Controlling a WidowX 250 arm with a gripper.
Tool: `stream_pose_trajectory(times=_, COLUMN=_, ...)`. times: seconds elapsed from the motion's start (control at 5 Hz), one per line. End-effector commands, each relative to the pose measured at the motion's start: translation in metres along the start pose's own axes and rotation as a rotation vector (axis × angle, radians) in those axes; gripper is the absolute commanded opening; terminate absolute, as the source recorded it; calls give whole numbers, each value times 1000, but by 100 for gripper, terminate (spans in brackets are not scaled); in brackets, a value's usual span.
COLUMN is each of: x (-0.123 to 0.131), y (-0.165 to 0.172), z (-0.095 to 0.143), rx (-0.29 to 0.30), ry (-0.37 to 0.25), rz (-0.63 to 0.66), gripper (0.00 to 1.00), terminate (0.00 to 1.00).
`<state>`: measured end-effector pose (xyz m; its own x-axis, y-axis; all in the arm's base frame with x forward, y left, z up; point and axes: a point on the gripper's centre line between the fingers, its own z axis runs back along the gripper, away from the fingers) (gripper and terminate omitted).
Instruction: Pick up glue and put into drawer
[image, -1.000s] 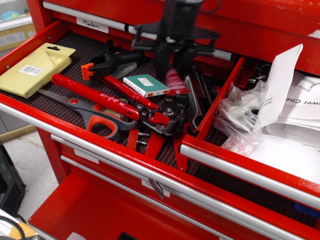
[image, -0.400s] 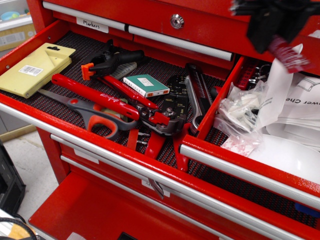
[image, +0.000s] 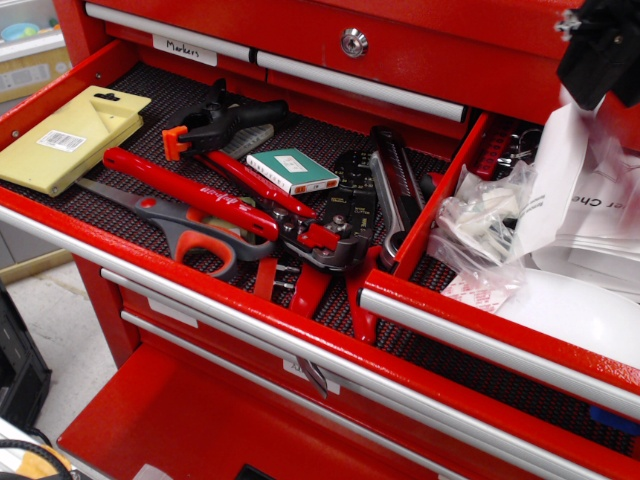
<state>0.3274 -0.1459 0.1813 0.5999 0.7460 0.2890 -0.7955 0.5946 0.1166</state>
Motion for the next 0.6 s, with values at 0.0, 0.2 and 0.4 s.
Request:
stream_pose_trajectory(times=0.0, x=11, y=-3, z=18, rx=-62, ry=-9, rz=44, gripper=100, terminate=0)
stream_pose_trajectory(times=0.2, x=11, y=-3, z=18, rx=-62, ry=-9, rz=44, gripper=100, terminate=0)
stream_pose_trajectory(times=0.4, x=11, y=-3, z=18, rx=-62, ry=-9, rz=44, gripper=100, terminate=100)
